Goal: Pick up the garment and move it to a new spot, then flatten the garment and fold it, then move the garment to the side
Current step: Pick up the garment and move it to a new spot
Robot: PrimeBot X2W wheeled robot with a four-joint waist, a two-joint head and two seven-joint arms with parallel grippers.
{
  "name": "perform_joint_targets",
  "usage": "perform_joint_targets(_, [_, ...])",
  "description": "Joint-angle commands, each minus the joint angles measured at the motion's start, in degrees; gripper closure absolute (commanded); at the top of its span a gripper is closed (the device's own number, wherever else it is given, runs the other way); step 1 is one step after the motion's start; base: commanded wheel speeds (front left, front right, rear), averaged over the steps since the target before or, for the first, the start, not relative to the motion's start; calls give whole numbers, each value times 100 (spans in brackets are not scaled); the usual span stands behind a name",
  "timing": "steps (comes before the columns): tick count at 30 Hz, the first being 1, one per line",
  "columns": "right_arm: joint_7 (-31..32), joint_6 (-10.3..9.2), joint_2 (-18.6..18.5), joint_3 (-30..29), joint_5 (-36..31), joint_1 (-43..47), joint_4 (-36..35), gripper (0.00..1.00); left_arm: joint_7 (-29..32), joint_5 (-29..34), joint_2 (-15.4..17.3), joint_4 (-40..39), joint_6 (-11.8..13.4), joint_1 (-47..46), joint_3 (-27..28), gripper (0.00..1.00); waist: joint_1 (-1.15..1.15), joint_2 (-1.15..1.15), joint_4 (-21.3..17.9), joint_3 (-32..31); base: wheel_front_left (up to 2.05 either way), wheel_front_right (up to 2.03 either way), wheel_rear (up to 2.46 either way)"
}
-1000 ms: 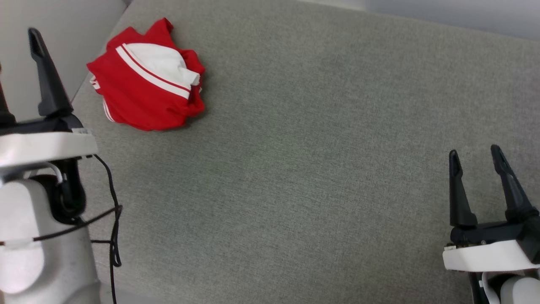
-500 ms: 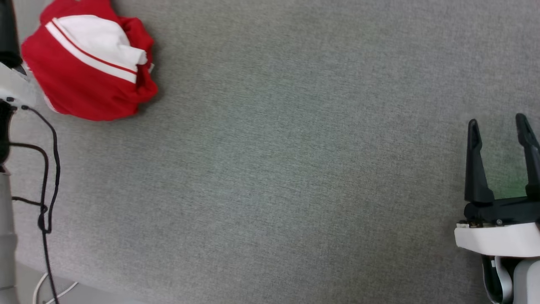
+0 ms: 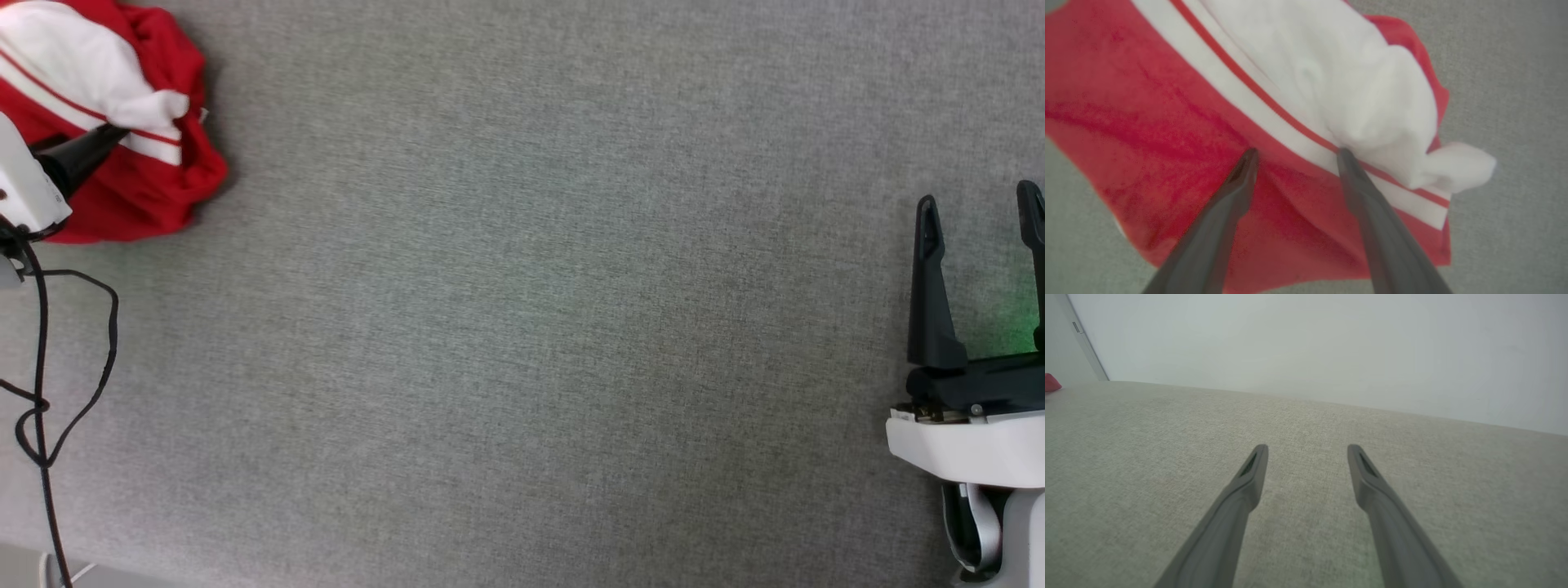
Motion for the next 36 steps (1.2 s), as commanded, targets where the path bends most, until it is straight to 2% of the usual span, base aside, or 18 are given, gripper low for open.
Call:
perform_joint_targets(1, [-12,-2,4,-6,-40,-116,-32,0,226,-141,38,134,-6,-100,-69,0,-1,0,-92,143,0,0,0])
perform_joint_targets(5, [-11,-2,4,-4,-65,-120,-22,0,636,-211,45,548,-1,-167,-312,0,-1,0,-156,290,0,0,0])
perform_joint_targets(8, [-9,-3,4,10,-65,-137,2,0,721,-256,-95,780,9,-152,-533,0,-1,0,-191,341,0,0,0])
perform_joint_targets(9, [-9,-2,4,18,-61,-141,12,0,723,-259,-128,827,9,-146,-599,37,-1,0,-200,347,0,0,0])
perform_joint_targets(10, [-9,-2,4,18,-59,-146,27,0,697,-269,-152,861,8,-148,-662,100,-1,0,-206,346,0,0,0])
perform_joint_targets(12, [-8,-3,4,15,-39,-142,68,0,597,-287,-129,898,12,-185,-759,100,-1,0,-209,308,0,0,0])
perform_joint_targets(19, [-11,-2,4,46,70,-106,125,0,-25,-91,422,748,11,-581,-916,100,-1,0,-195,-46,0,0,0])
perform_joint_targets(29, [-12,-2,4,156,428,70,377,0,-473,107,1072,-325,6,-1173,-1720,100,-1,0,-292,-875,0,0,0])
perform_joint_targets(31, [-12,-3,4,157,506,105,414,0,-501,194,1086,-638,5,-1289,-1907,100,-1,0,-349,-1027,0,0,0])
perform_joint_targets(36, [-12,-2,5,199,679,211,496,0,-441,459,848,-1372,5,-1487,-2249,100,-1,0,-587,-1335,0,0,0])
